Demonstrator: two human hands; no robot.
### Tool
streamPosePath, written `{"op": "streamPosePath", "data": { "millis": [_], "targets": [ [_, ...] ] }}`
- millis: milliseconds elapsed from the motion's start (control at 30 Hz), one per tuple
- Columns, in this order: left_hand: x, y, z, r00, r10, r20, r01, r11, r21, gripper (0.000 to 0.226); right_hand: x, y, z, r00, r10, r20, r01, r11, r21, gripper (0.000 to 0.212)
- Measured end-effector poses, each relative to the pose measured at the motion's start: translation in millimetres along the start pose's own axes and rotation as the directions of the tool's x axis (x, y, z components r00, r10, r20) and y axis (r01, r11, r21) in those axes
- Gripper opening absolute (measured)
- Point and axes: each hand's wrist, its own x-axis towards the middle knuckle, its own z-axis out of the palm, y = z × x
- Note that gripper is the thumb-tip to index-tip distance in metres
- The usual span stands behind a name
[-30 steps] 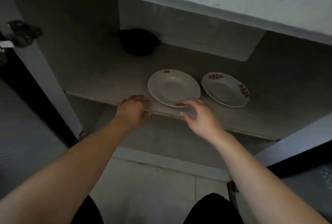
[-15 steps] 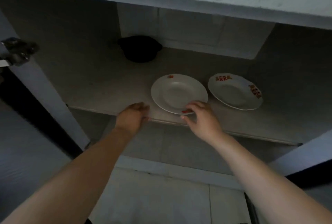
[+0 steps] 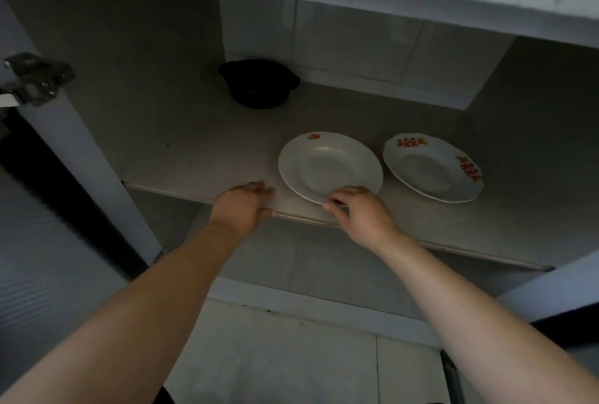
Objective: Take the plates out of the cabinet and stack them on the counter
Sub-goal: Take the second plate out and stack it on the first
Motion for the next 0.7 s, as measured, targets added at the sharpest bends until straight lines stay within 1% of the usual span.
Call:
{"op": "streamPosePath", "data": {
  "millis": [200, 300, 433, 500, 533, 567, 633, 667, 700],
  "targets": [
    [-2, -1, -2, 1.000, 0.001, -0.018, -0.001, 1.000, -0.005, 0.052, -20, 0, 3, 1.000, -0.008, -0.028, 0.007, 1.000, -0.029, 0.032],
    [-4, -2, -2, 1.000, 0.006, -0.025, -0.007, 1.000, -0.016, 0.051, -33, 3, 1, 1.000, -0.010, -0.019, 0.010, 0.999, -0.040, 0.032],
    [-4, -2, -5, 1.000, -0.003, 0.012, 0.003, 1.000, 0.005, 0.050, -42, 5, 0, 1.000, -0.006, -0.027, 0.006, 1.000, -0.022, 0.033],
    [-6, -2, -9, 0.998, 0.008, 0.064, -0.007, 1.000, -0.004, 0.052, -46, 4, 1, 0.999, -0.004, -0.033, 0.004, 1.000, -0.017, 0.035],
    [-9, -2, -10, 0.996, 0.015, 0.091, -0.013, 1.000, -0.027, 0.054, -48, 4, 1, 0.999, -0.005, -0.035, 0.005, 1.000, -0.016, 0.033],
    [-12, -1, -12, 0.996, 0.028, 0.089, -0.021, 0.997, -0.069, 0.060, -49, 5, 1, 0.999, -0.006, -0.036, 0.005, 1.000, -0.014, 0.031],
    [-16, 5, -16, 0.999, 0.030, -0.022, -0.034, 0.979, -0.202, 0.071, -52, 6, 0, 0.999, -0.009, -0.038, 0.008, 1.000, -0.008, 0.027],
    [-16, 10, -17, 0.996, -0.003, -0.085, -0.020, 0.963, -0.270, 0.068, -53, 6, 0, 0.999, -0.016, -0.044, 0.016, 1.000, -0.006, 0.026],
    [-13, 17, -17, 0.990, -0.057, -0.130, 0.010, 0.940, -0.340, 0.060, -55, 6, -1, 0.998, -0.026, -0.050, 0.026, 1.000, -0.006, 0.026]
  ]
}}
